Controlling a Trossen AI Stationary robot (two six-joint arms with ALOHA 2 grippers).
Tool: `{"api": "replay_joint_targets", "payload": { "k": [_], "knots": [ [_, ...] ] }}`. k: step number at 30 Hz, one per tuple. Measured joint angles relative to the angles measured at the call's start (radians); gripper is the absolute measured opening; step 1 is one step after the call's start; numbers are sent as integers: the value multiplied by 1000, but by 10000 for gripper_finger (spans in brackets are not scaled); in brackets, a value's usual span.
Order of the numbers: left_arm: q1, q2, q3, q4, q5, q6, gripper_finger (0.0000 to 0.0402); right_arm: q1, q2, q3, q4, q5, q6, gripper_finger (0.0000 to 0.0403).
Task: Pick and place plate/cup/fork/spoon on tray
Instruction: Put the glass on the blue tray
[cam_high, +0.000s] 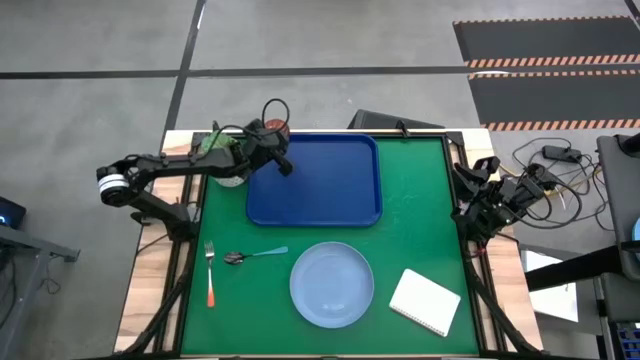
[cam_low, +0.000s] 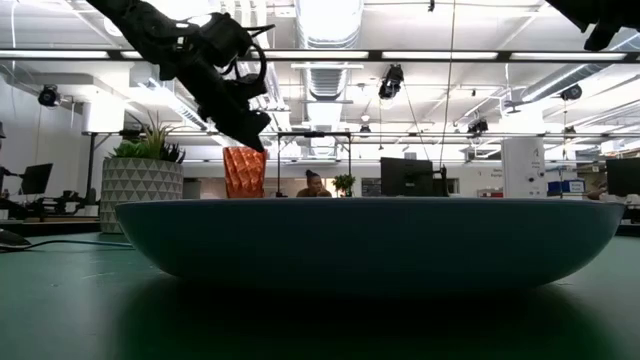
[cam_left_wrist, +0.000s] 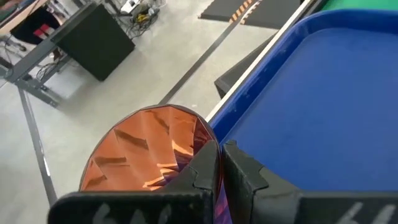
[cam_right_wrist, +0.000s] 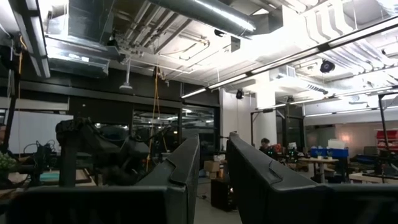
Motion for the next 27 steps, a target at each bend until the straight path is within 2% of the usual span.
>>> {"api": "replay_joint_targets", "payload": {
  "k": [8, 14, 27],
  "knots": [
    [19, 0, -23, 4, 0, -3, 1, 0, 0, 0, 0, 0, 0, 70],
    [20, 0, -55, 2, 1, -100, 1, 0, 0, 0, 1, 0, 0, 70],
    [28, 1, -74, 3, 0, -179, 1, 0, 0, 0, 2, 0, 0, 70]
  ]
}}
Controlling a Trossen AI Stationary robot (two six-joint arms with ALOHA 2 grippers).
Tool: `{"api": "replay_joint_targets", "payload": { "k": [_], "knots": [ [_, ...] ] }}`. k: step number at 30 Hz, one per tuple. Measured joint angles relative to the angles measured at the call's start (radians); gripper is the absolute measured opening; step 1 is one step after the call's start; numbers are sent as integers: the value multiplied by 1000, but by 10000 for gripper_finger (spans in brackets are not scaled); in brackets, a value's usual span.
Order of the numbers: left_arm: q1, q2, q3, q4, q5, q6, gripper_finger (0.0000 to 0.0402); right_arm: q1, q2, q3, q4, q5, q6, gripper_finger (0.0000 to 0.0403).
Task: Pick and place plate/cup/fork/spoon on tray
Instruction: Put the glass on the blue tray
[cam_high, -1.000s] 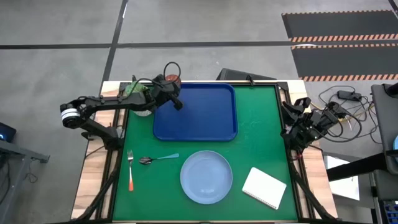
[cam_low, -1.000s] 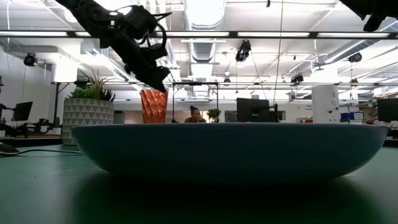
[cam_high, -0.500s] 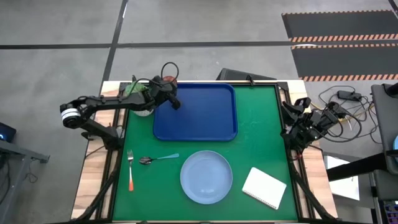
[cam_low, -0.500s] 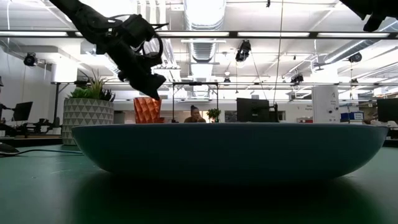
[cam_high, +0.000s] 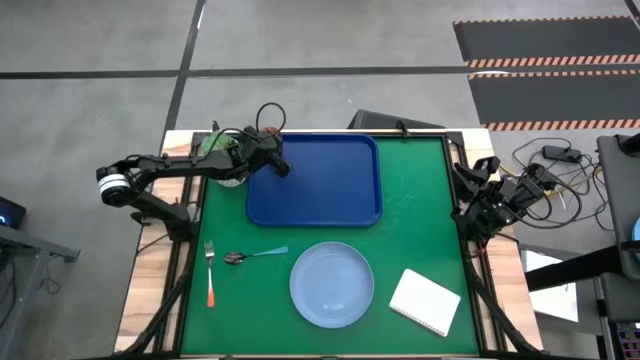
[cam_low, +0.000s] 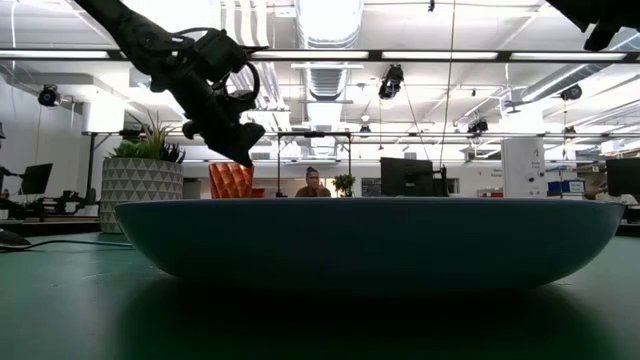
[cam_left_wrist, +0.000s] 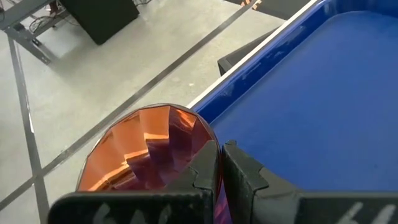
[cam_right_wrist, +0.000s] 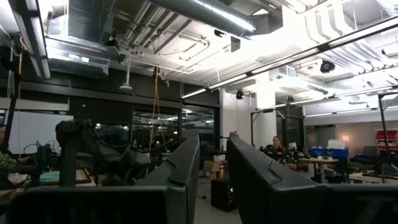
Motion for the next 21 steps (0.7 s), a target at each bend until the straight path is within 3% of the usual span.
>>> {"api": "replay_joint_targets", "payload": {
  "k": [21],
  "knots": [
    [0, 2, -2, -1, 0, 0, 48, 0, 0, -1, 2, 0, -7, 70]
  ]
}}
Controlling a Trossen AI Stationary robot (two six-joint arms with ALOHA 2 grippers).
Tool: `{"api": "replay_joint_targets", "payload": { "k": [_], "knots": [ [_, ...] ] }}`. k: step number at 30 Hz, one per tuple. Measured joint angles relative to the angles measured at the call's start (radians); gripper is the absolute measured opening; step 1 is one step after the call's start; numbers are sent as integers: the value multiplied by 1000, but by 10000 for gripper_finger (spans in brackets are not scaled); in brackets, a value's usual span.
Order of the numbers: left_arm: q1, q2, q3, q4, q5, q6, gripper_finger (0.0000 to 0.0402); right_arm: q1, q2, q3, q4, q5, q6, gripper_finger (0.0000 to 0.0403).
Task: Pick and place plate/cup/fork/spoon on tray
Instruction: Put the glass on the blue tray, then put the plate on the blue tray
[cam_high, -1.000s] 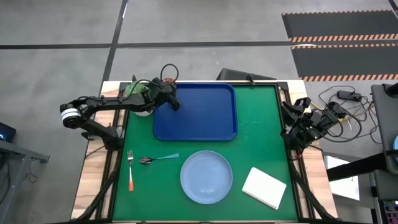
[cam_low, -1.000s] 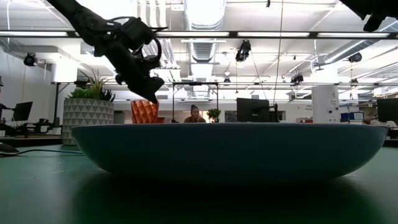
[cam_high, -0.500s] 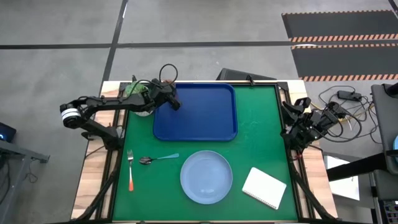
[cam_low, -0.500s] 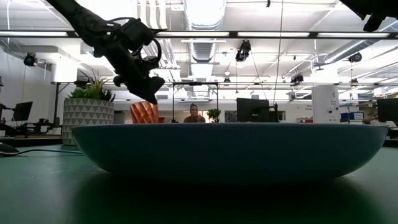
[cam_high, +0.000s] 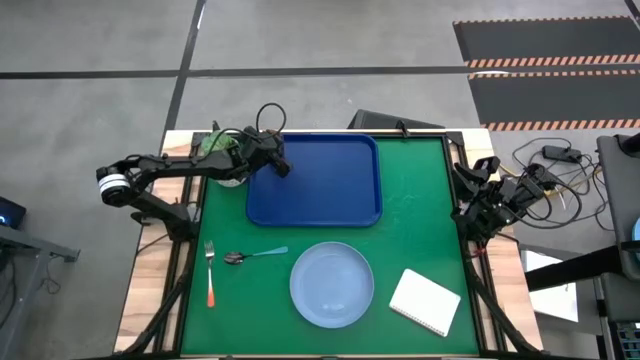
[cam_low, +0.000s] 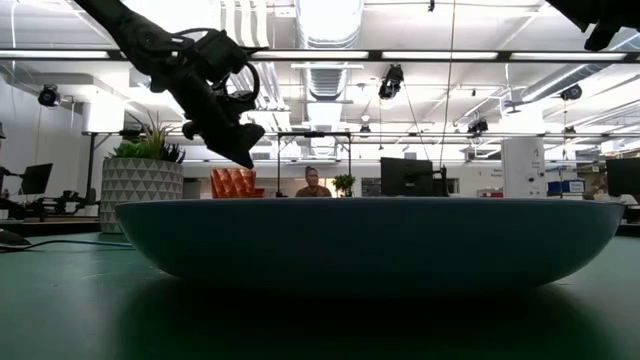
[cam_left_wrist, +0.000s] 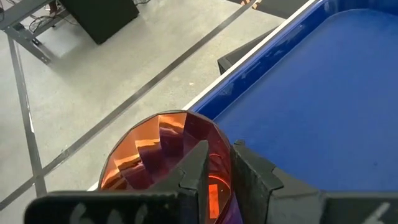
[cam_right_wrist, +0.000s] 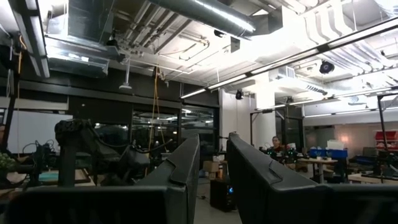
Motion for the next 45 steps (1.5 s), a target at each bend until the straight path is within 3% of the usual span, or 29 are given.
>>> {"api": "replay_joint_targets", "payload": {
  "k": [9, 21, 36, 42, 45],
  "knots": [
    [-9, -56, 6, -2, 0, 8, 48, 0, 0, 0, 0, 0, 0, 70],
    [-104, -249, 3, -32, 8, 7, 48, 0, 0, 0, 0, 1, 8, 70],
    [-443, -298, 2, -29, 14, -2, 48, 0, 0, 0, -13, 2, 59, 70],
    [-615, -298, 2, -29, 14, -2, 48, 0, 1, 0, -149, -24, 266, 70],
    [-706, -298, 2, -31, 19, -2, 48, 0, 1, 0, -300, -151, 483, 70]
  ]
}}
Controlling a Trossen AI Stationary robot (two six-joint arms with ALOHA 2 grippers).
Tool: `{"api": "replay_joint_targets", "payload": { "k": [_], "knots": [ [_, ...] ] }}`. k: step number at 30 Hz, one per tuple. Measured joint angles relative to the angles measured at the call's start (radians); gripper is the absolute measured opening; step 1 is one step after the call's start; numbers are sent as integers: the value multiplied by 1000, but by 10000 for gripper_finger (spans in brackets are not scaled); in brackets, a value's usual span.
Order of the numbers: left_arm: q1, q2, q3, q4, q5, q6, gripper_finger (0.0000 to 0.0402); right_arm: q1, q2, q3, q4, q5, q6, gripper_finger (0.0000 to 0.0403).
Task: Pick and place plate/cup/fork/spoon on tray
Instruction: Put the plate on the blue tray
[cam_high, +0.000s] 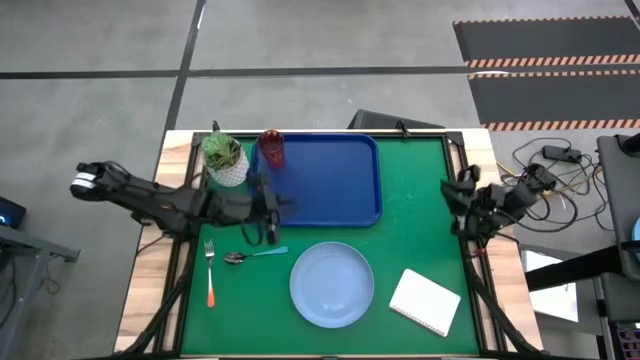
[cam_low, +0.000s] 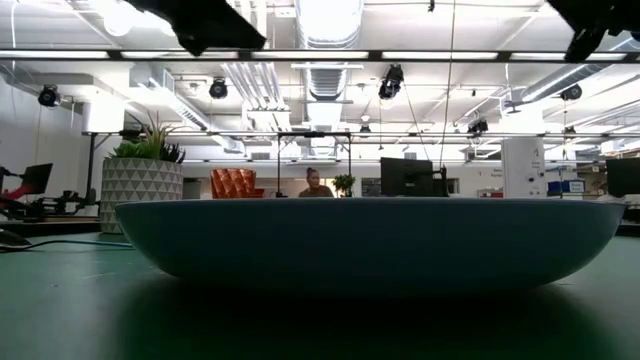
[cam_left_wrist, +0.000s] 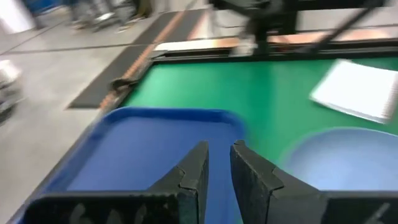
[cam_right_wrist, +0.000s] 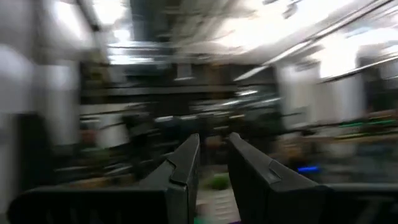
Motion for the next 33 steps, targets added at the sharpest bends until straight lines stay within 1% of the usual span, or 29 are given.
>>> {"api": "replay_joint_targets", "payload": {
  "k": [2, 4, 8, 10, 16, 18, 22, 26, 27, 29, 32, 33],
  "knots": [
    [-56, 0, 0, 0, 15, -1, 48, 0, 11, 0, -72, -101, 155, 70],
    [-105, 0, -2, -1, 27, -2, 48, 0, 42, 0, -107, -147, 301, 70],
    [-179, 24, -5, 0, 38, -7, 48, 0, 173, 0, -85, -146, 485, 69],
    [-205, 45, -6, 1, 38, -54, 48, 0, 260, 0, -34, -139, 559, 69],
    [-265, 143, -58, 5, 45, -246, 48, 0, 526, 3, 123, -137, 699, 69],
    [-282, 184, -77, 2, 46, -309, 48, 0, 600, 28, 124, -128, 729, 69],
    [-295, 256, -80, 4, 46, -332, 48, 0, 736, 120, 122, -128, 746, 69],
    [-295, 287, -72, 7, 46, -309, 48, 0, 839, 263, -1, -110, 730, 69],
    [-295, 287, -72, 6, 46, -309, 48, -3, 856, 307, -68, -101, 732, 69],
    [-295, 286, -72, 6, 46, -309, 48, -8, 893, 394, -262, -85, 761, 69],
    [-297, 272, -72, 6, 46, -310, 48, -30, 949, 531, -519, -86, 854, 69],
    [-297, 266, -72, 6, 46, -310, 48, -39, 967, 576, -580, -84, 884, 69]
  ]
}}
